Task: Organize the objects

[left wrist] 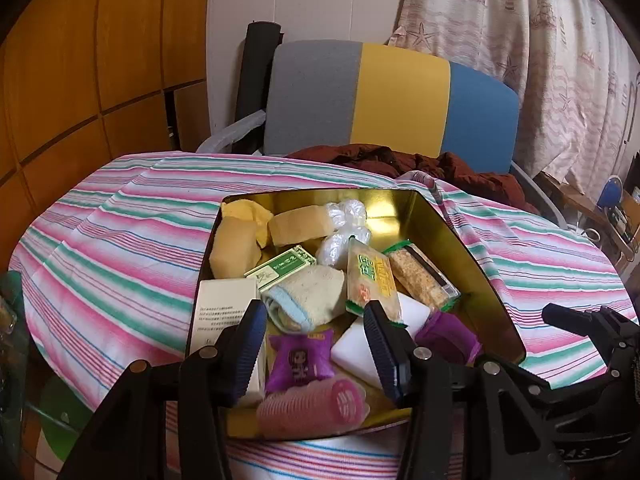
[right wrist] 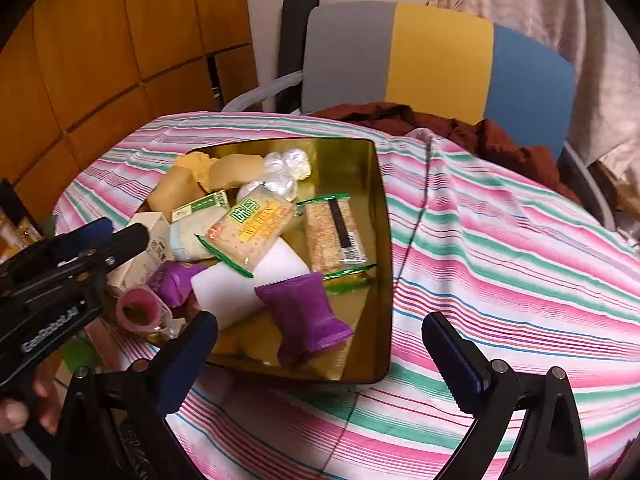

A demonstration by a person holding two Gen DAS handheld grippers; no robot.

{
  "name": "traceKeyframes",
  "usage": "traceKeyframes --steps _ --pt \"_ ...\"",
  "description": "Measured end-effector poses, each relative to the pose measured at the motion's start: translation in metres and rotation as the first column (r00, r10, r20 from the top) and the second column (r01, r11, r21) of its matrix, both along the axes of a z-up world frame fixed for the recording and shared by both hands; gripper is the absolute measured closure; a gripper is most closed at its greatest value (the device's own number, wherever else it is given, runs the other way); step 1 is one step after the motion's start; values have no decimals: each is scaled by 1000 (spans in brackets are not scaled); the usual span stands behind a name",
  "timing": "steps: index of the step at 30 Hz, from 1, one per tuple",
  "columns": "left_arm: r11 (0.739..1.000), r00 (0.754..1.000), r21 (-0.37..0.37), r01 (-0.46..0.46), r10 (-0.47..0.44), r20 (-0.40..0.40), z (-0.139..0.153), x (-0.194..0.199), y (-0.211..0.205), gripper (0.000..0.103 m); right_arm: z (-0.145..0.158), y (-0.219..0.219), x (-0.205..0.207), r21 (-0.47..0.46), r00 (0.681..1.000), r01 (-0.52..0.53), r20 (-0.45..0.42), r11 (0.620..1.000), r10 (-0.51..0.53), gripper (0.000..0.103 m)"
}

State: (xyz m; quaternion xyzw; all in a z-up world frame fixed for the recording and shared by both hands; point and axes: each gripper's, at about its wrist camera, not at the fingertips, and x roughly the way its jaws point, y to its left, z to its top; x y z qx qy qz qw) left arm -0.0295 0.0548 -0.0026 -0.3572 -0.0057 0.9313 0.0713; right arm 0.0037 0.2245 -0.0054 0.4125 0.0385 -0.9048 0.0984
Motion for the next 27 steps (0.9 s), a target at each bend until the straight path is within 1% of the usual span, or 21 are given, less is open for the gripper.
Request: traceKeyframes --steps 1,2,4,8,10,12,14,17,21,25,27 --pt "1000 1000 -5 -7 7 0 0 2 -1 50 0 0 1 11 1000 11 -6 1000 -11 0" --pt "1000 1000 -4 -12 12 1 1 4 -1 45 0 0 2 21 1000 27 -11 999 -27 0" --pt "1000 1000 -5 -24 24 -6 2 8 -2 39 0 1 3 30 999 48 -17 998 -47 0" --pt "1000 999 -12 -22 21 -34 9 14 -1 38 3 5 2 43 994 103 -41 994 -101 0" --pt "1000 999 -1 -23 23 -45 12 17 -2 37 4 9 2 43 990 131 -53 990 -129 0" --pt "999 998 5 -34 34 -52 13 20 -4 34 4 13 1 31 988 147 -54 989 -145 0" --pt "999 997 15 -52 52 -51 14 21 -6 26 4 16 1 24 988 145 -49 989 -144 0" --pt "997 995 26 -79 80 -51 14 23 -11 26 4 13 0 30 990 131 -49 991 -129 0" --pt "992 990 15 -128 128 -61 16 23 -15 26 1 8 0 47 989 136 -58 990 -134 0" --pt "991 989 24 -131 132 -73 17 25 -17 26 3 9 -2 40 988 138 -71 990 -135 0" --pt "990 988 29 -134 136 -73 17 25 -18 26 7 11 -3 18 986 143 -83 990 -141 0"
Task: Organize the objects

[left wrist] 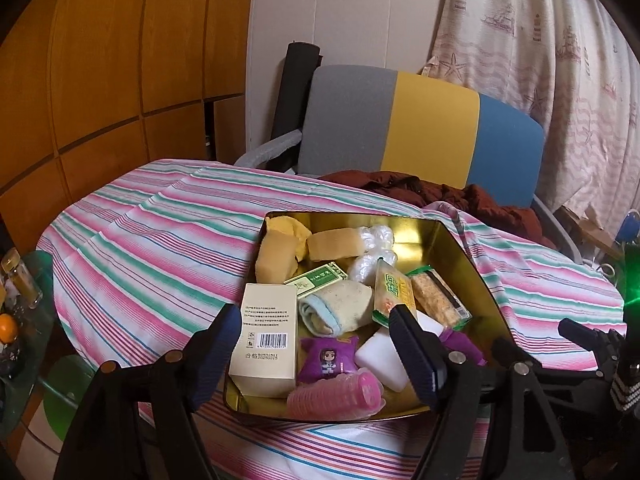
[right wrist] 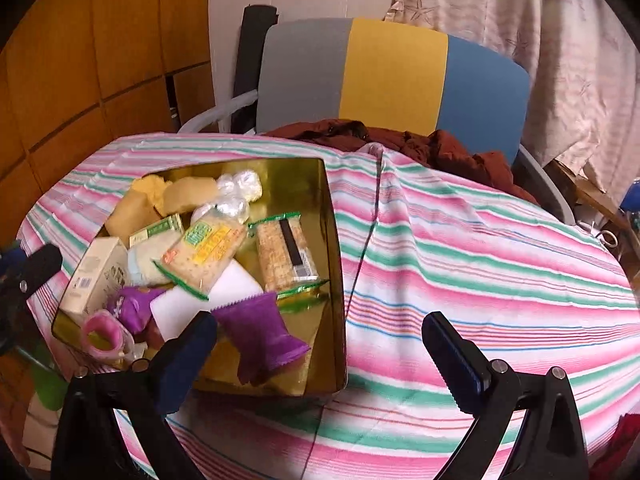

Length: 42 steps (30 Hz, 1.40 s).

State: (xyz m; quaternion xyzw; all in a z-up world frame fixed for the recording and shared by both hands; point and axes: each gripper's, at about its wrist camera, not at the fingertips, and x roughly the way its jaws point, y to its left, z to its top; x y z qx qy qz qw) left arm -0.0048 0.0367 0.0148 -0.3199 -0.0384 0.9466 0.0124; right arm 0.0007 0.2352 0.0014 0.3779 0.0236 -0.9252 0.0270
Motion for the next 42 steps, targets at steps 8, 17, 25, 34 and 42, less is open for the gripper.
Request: traceKeyframes --steps 8,17,25,34,42 --pt "1000 1000 -15 9 -10 -19 7 5 1 27 -2 -5 6 -32 1000 -14 -7 999 13 0" --pt "998 998 -28 51 -51 25 2 4 8 40 -6 -12 9 -6 1000 -19 5 1000 19 0" --pt "998 996 -22 67 -66 56 -6 3 8 40 -6 -14 11 18 1000 -14 1 1000 14 0" --pt "998 994 -3 71 -70 79 -10 -1 5 40 -5 -18 9 32 1000 -16 3 999 15 0" --pt "997 994 -5 80 -80 69 -11 -2 5 40 -7 -19 7 42 1000 -15 8 999 14 0"
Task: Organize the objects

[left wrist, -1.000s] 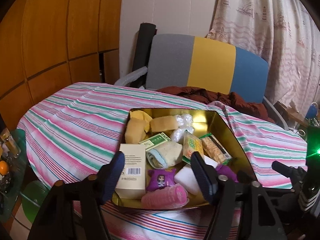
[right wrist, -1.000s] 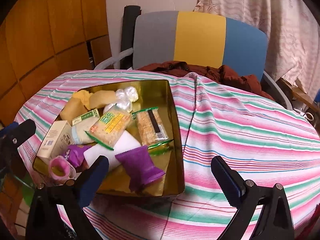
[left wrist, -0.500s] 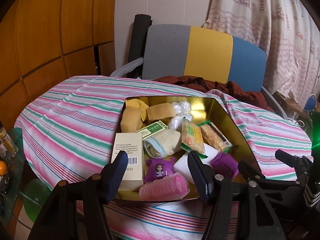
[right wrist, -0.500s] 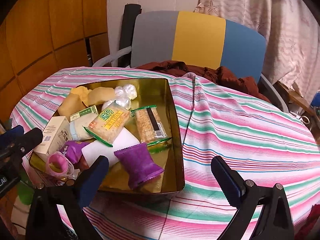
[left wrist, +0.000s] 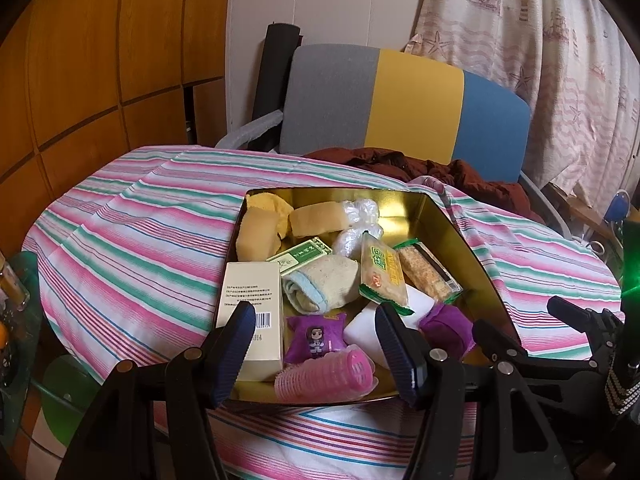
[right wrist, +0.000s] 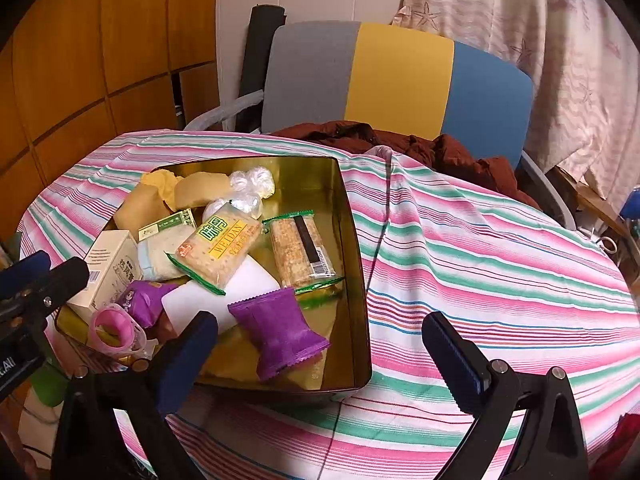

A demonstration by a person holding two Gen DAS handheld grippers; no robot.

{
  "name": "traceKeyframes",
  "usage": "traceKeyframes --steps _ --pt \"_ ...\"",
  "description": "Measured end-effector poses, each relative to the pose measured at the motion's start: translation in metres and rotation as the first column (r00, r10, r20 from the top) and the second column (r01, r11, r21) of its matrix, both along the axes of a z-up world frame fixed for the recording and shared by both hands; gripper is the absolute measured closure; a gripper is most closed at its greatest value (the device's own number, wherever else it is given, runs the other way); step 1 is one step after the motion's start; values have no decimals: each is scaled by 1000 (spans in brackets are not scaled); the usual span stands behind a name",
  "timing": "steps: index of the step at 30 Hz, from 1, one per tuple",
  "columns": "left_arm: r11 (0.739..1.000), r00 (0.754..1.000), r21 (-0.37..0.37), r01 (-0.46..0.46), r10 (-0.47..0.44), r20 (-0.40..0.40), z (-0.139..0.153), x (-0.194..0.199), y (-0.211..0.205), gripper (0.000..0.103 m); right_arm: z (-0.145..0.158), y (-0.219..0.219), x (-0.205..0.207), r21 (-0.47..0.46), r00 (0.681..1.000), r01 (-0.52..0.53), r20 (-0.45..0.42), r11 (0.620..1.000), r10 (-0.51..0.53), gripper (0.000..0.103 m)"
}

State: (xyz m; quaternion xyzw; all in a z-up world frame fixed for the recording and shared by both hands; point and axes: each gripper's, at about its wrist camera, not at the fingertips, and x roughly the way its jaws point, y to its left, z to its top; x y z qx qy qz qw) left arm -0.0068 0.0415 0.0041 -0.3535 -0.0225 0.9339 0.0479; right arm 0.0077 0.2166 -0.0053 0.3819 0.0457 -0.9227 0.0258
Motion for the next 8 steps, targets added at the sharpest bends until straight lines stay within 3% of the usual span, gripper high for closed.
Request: traceKeyframes --steps 8 --pt "1000 999 -24 -18 17 -45 3 0 -4 43 3 2 -5 10 1000 6 -7 1000 -6 0"
